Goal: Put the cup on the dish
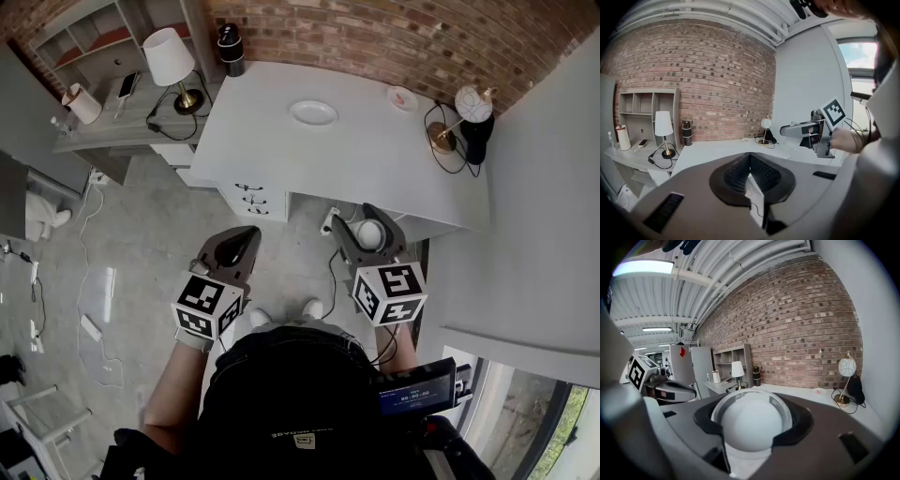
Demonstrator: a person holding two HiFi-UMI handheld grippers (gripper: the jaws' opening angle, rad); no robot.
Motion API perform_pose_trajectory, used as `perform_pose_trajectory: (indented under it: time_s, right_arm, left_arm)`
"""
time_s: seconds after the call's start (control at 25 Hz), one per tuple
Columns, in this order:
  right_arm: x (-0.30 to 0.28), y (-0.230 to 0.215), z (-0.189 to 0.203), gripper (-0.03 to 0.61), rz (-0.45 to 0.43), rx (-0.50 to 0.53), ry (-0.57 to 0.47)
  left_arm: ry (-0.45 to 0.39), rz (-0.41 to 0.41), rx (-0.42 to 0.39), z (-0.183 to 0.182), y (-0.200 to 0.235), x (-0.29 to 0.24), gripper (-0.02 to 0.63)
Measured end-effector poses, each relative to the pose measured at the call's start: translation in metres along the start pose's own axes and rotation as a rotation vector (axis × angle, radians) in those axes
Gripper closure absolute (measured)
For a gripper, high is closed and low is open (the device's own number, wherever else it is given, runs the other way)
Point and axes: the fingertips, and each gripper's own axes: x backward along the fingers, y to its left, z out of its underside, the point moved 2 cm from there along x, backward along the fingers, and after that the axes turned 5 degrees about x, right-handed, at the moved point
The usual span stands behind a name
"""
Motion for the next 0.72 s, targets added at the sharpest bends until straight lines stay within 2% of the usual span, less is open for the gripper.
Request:
perform_pose_trajectory:
  time_s: [0.4, 0.72]
  right_arm:
    - [-0.009, 0.004, -0.002, 0.332, -0.024, 0.015, 0.013]
    - [-0.009, -0.008, 0.003, 0.332, -0.018, -0.015, 0.012]
  left_arm:
    - [-0.010, -0.020, 0.019, -0.003, 0.004, 0.002, 0.609]
    - [0.005, -0.015, 0.020, 0.001, -0.002, -0.005, 0.609]
